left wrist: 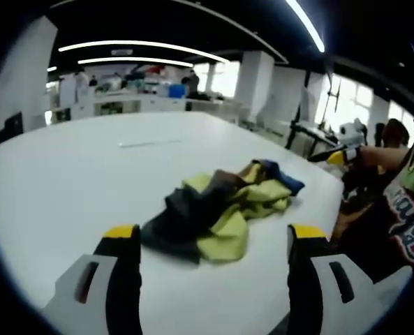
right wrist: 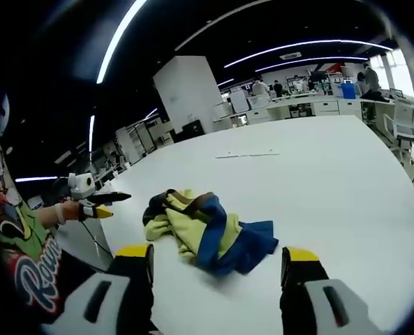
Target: Fold the garment on the visible template until the final outline fits inside the template.
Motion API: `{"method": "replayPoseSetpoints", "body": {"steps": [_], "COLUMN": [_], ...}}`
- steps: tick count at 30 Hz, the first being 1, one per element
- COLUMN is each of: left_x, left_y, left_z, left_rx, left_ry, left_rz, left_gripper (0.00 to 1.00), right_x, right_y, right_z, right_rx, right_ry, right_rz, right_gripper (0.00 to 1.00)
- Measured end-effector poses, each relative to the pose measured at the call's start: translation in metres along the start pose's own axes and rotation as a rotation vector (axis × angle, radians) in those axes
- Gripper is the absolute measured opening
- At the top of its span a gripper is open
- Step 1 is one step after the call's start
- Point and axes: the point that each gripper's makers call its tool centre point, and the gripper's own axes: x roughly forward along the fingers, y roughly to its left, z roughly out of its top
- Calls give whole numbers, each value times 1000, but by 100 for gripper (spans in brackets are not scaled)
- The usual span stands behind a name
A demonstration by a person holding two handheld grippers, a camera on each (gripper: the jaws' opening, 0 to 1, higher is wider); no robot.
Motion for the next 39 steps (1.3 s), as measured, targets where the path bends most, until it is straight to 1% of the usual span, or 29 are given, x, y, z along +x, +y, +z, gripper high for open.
{"method": "replayPoseSetpoints", "body": {"steps": [18,22,26,33,39], "left_x": [0,1,3,5,6], "left_y": [6,5,4,5,6], "left_z": [-4,-4,-2,-2,-1], "left_rx": [-3,-3,2,-2,-4], "left_ry": [19,22,11,5,-5], "left_rz": [8,6,3,8,14], "left_gripper": [82,81,79,78,75], "right_x": [4,6,8,10,14], "right_y": [-4,-3,-3,-3,0], "right_z": [-2,-2,-2,-3,-3], "right_rx": [-6,-5,-8,-2,6], "right_ry": [23,32,37,45,48], "right_rz": [1,8,14,23,35], "right_gripper": [72,70,68,65,58]}}
